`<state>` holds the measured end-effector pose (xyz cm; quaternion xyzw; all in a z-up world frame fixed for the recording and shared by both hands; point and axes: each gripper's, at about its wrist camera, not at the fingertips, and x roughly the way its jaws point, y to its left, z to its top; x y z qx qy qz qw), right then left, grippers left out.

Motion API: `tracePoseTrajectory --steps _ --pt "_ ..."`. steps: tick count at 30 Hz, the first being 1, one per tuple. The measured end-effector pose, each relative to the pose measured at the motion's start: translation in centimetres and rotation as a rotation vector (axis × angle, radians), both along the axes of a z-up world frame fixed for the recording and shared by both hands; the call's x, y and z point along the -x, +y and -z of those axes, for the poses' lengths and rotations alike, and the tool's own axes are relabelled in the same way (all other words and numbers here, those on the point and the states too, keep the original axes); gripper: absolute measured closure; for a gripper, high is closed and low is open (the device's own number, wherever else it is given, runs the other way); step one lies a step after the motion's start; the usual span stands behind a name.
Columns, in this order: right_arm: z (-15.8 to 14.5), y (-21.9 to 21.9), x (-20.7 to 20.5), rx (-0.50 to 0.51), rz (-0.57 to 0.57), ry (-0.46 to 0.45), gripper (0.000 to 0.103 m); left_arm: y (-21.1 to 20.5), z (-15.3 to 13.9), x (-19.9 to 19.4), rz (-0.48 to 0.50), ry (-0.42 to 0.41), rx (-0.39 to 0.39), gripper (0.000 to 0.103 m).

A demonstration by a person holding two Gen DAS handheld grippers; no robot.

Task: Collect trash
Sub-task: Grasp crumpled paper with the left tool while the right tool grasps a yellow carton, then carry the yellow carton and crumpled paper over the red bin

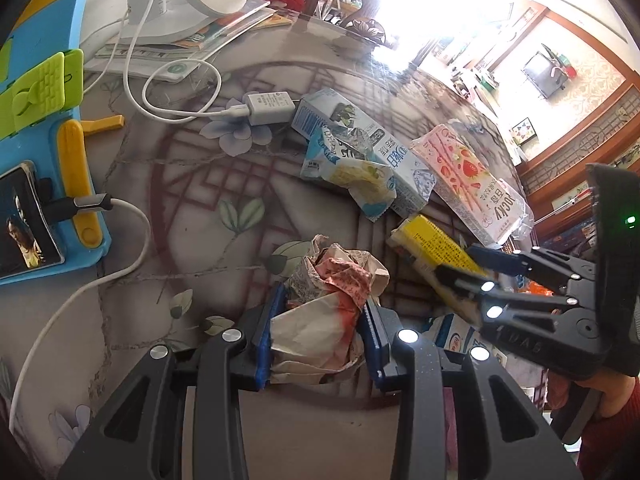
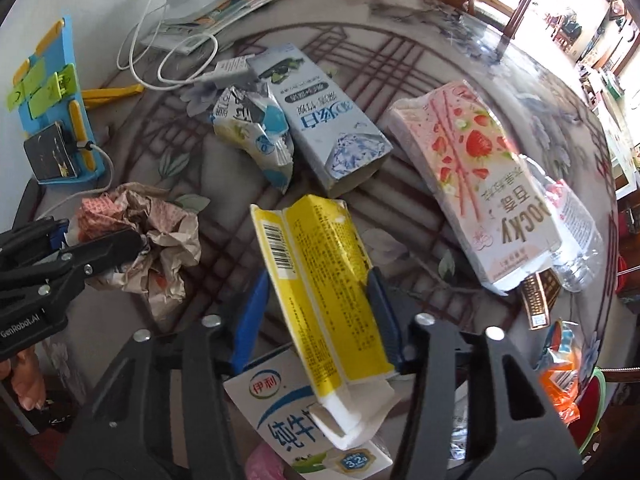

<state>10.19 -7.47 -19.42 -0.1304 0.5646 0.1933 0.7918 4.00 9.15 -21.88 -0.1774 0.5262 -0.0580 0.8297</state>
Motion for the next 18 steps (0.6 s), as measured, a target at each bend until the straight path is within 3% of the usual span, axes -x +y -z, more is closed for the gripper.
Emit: tracePoseTrajectory --steps 2,3,4,18 --pt "-0.8 -0.4 0.1 -0.020 0.017 -0.024 0.074 0.0 -0.2 0.1 -0.004 -0.006 -0.002 0.070" --pt "-1.0 -0.8 0.0 -0.039 0.027 -0.026 0.096 0.1 -0.3 0.1 -0.005 -0.009 -0.002 0.070" --pt "-1.3 -1.1 0.1 -0.078 0.037 -0.020 0.098 0.0 -0.4 0.1 -0.006 -0.012 -0.004 0.070" --pt "-7.1 -5.2 3.0 -0.236 0.164 -0.140 0.098 -0.9 -3.2 1.6 0.003 -0.075 -0.018 0.069"
